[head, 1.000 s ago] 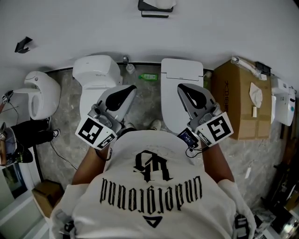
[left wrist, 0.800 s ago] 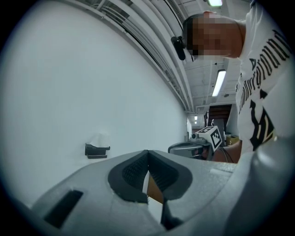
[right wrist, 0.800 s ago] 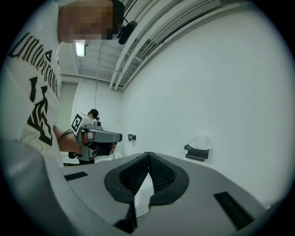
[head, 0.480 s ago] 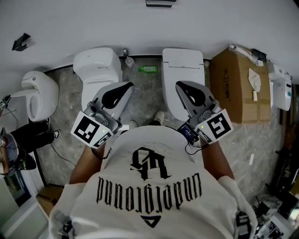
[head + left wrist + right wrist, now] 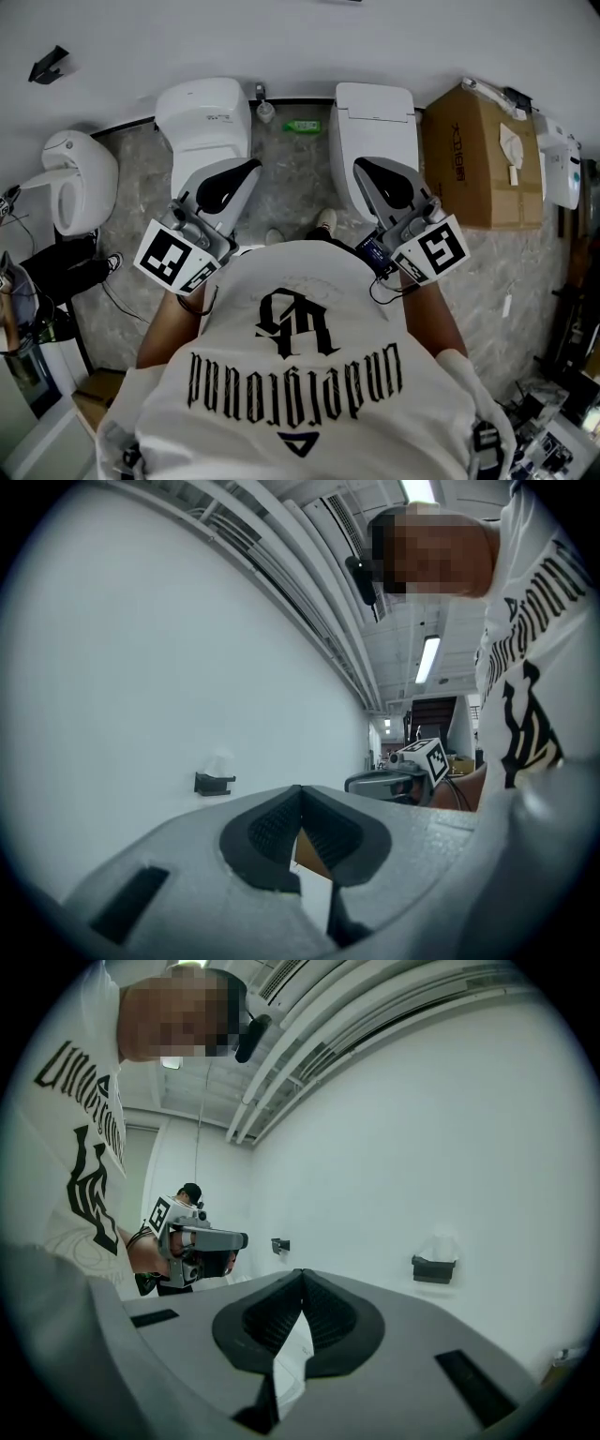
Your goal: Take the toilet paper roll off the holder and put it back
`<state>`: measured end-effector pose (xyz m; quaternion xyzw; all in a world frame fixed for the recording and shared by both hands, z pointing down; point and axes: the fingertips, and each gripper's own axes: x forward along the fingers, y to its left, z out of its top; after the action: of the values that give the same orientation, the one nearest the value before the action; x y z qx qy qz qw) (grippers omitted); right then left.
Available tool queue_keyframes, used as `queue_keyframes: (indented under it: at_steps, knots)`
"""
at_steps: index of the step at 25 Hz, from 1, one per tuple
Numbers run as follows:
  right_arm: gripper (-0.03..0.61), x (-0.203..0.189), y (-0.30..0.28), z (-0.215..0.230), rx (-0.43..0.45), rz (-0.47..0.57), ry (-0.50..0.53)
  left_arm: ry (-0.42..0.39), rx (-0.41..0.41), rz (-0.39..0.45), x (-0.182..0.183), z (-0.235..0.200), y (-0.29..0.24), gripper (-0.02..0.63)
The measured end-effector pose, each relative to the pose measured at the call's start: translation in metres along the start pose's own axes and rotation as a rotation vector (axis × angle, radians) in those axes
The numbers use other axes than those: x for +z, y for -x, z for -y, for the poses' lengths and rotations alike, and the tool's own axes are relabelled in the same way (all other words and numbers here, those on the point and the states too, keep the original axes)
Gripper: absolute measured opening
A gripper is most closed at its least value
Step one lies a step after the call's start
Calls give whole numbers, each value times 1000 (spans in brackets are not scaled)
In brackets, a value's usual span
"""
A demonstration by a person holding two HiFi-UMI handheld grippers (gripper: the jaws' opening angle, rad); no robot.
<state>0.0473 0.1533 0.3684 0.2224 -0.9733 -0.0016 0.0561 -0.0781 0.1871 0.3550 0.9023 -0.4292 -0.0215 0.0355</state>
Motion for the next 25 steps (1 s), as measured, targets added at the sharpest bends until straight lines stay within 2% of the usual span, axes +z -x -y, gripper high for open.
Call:
queue_keyframes:
  at_steps: [6,12,25]
  knots:
    - [14,-1,-8,-40,-1,11,15,-2,-4,8,-6,0,37,14]
    - [14,7,-13,-62,1,38,29,-5,-2,29,-3,1,53,14]
    - [14,9,-21,-70,-9,55,20,-7,-14,30,-3,-5,59,14]
